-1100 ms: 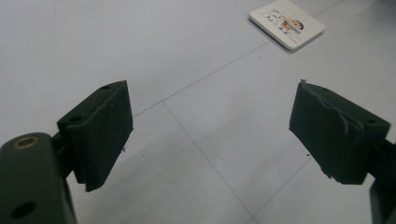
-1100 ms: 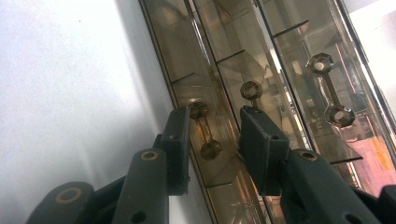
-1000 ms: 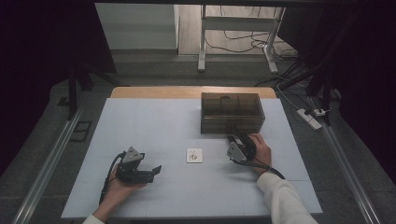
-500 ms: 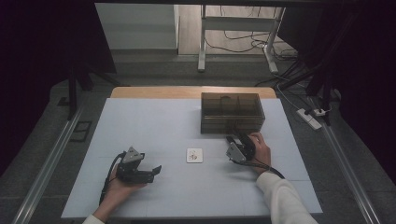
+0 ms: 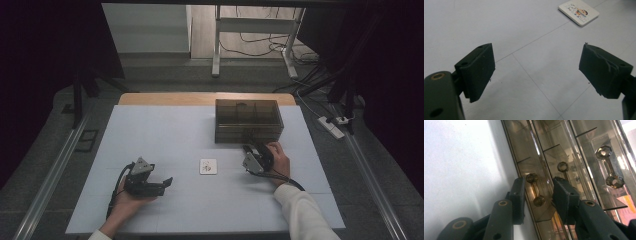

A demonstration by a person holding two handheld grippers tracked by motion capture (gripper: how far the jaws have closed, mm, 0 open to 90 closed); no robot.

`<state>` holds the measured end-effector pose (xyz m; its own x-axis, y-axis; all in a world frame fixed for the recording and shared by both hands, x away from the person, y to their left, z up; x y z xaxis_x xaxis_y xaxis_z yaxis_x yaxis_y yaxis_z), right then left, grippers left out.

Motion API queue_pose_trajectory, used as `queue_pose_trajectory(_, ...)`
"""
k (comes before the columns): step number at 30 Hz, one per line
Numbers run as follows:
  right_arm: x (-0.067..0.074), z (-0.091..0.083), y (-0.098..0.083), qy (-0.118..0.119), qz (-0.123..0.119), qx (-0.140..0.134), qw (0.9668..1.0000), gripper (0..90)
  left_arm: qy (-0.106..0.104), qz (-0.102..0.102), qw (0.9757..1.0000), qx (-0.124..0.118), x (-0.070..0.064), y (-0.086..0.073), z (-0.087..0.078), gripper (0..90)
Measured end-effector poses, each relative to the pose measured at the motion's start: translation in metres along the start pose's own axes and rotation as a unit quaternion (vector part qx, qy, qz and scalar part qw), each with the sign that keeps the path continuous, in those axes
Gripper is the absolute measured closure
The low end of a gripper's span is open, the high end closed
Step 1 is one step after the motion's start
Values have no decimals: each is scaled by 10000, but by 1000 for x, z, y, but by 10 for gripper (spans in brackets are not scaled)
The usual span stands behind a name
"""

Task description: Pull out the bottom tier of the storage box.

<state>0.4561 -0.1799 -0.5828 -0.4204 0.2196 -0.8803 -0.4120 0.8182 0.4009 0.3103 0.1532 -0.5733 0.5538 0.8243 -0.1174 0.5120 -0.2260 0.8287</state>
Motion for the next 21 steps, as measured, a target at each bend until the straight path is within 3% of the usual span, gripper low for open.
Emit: queue_pose_trajectory(21,1,1,-1,60,-143,-139,9998,674,25,23,10000,-2,1,0,-1,136)
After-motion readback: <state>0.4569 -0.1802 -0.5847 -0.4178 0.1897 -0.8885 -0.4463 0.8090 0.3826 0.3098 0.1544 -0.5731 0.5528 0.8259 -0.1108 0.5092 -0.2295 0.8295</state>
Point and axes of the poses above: each handheld gripper's, and its own axes: z roughly forward along the jaws, y roughly out of its top, x roughly to its left, the point moved 7 cm from there along z, roughly forward along the jaws, and after that the axes turned 7 degrees about -x, right-handed, at the moved point
